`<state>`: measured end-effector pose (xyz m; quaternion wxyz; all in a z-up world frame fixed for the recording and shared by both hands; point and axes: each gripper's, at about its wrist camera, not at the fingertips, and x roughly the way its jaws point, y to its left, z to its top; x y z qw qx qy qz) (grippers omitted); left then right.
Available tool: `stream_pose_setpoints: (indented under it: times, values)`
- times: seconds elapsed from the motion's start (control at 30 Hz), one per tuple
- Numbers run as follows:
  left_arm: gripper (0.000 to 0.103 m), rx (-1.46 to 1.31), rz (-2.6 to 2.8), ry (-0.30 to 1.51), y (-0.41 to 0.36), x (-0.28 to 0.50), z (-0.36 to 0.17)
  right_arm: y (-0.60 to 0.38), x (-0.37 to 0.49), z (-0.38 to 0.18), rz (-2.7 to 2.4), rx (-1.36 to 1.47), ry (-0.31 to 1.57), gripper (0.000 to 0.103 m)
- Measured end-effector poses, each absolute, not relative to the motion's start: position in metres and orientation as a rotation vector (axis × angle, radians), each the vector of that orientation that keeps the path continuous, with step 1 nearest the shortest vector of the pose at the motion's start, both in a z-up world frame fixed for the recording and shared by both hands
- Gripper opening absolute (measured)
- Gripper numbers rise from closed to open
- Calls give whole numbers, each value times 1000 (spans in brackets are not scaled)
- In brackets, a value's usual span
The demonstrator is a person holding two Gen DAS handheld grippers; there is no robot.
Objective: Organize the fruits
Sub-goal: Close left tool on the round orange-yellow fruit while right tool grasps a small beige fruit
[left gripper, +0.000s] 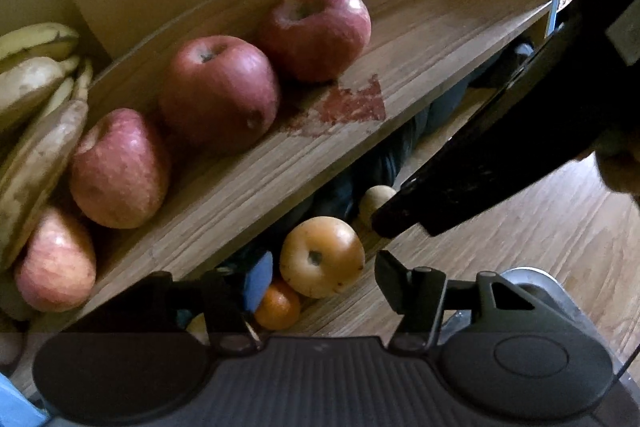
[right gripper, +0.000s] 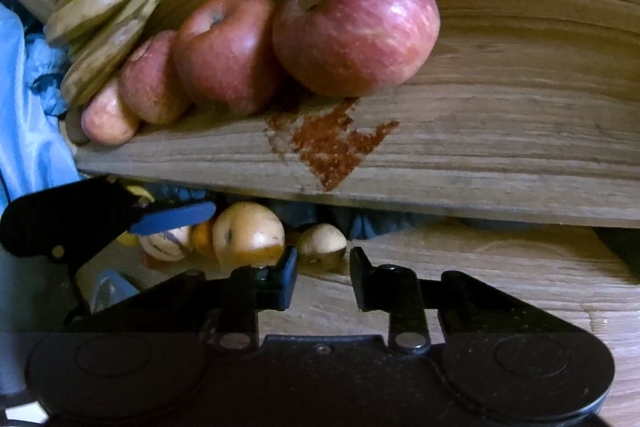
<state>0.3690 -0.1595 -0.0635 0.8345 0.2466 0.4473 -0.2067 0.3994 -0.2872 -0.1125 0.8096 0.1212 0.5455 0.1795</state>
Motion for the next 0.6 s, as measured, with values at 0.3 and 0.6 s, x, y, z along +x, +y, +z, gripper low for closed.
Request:
stream_pose_setpoints:
  times: [0.3, 0.6]
  values:
    - [54, 513, -427, 963, -160, 377, -77, -297, 399, -114, 385, 299, 1165, 32]
    - [53, 509, -398, 959, -162, 384, -89, -291, 407, -117, 411, 281, 1172, 32]
